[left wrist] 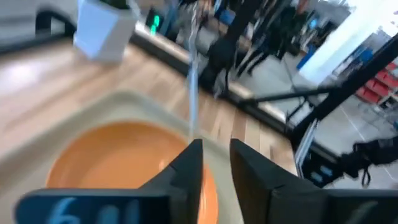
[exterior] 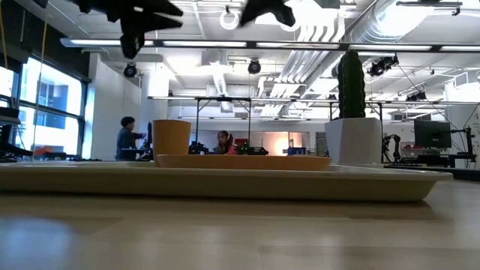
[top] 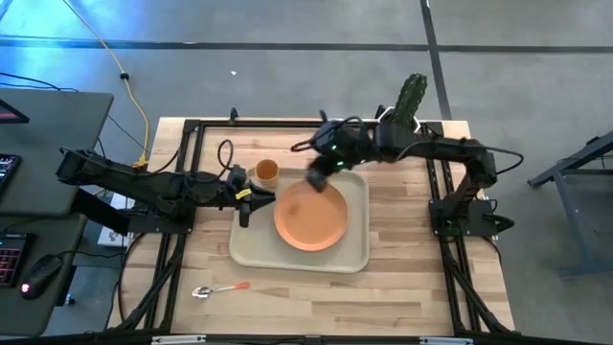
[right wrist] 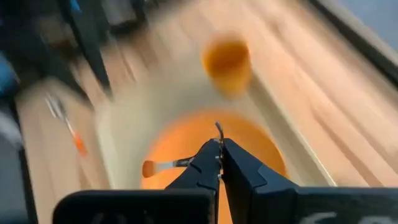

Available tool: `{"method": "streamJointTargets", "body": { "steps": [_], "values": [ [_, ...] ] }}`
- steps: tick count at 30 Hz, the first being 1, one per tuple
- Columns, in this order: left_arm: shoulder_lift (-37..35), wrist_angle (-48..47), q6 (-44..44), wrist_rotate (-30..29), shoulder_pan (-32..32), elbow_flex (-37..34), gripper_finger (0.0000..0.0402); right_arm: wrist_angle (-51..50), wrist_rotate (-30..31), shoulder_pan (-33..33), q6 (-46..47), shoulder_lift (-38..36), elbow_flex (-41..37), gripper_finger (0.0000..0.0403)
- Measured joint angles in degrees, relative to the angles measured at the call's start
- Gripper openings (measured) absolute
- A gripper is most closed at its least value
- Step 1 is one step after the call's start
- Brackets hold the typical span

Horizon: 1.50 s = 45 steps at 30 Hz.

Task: Pick and place plate/cup/fork/spoon on tray
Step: Move the orange fork on the white serving tray to the right of the orange plate

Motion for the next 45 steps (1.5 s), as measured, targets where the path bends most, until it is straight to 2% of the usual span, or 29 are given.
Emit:
{"method": "streamJointTargets", "body": {
  "steps": [3, 7, 9, 11, 13, 19, 24, 32, 42, 45],
  "values": [
    [0.0, -5.4, -3.3, 0.7, 0.1, 0.0, 0.0097, -11.3, -6.5, -2.5, -4.7, -1.2, 0.0, 0.0002],
    [0.0, -11.5, -8.3, 0.8, -0.6, 0.0, 0.012, -21.3, -19.2, -5.1, -14.0, -1.9, 0.0, 0.0001],
    [0.0, -13.6, -10.0, 0.7, -1.3, 0.0, 0.0125, -23.2, -21.3, -6.3, -17.5, -2.0, -1.3, 0.0001],
    [0.0, -15.2, -11.6, 0.2, -2.1, 0.0, 0.0126, -22.5, -22.3, -7.6, -20.0, -2.3, -5.8, 0.0001],
    [0.0, -16.4, -13.4, -0.2, -2.8, 0.0, 0.0126, -19.2, -24.2, -9.2, -21.4, -3.5, -13.9, 0.0001],
    [0.0, -23.5, -22.5, -3.0, -5.7, 0.0, 0.0127, 2.9, -30.6, -14.2, -16.5, -13.2, -41.5, 0.0],
    [0.0, -26.9, -25.2, -2.7, -7.7, 0.0, 0.0127, 19.6, -33.1, -17.8, -12.0, -16.5, -54.4, 0.0],
    [0.0, -26.8, -26.7, -1.4, -7.6, 0.0, 0.0127, 33.1, -33.6, -17.9, -11.2, -11.7, -62.4, 0.0],
    [-0.2, -26.8, -29.2, 2.2, -5.7, 0.0, 0.0127, 31.5, -32.4, -20.2, -17.4, -8.9, -62.5, 0.0002],
    [-0.2, -26.9, -29.7, 2.3, -5.7, 0.0, 0.0127, 32.2, -29.9, -21.2, -17.6, -8.9, -62.5, 0.0016]
  ]
}}
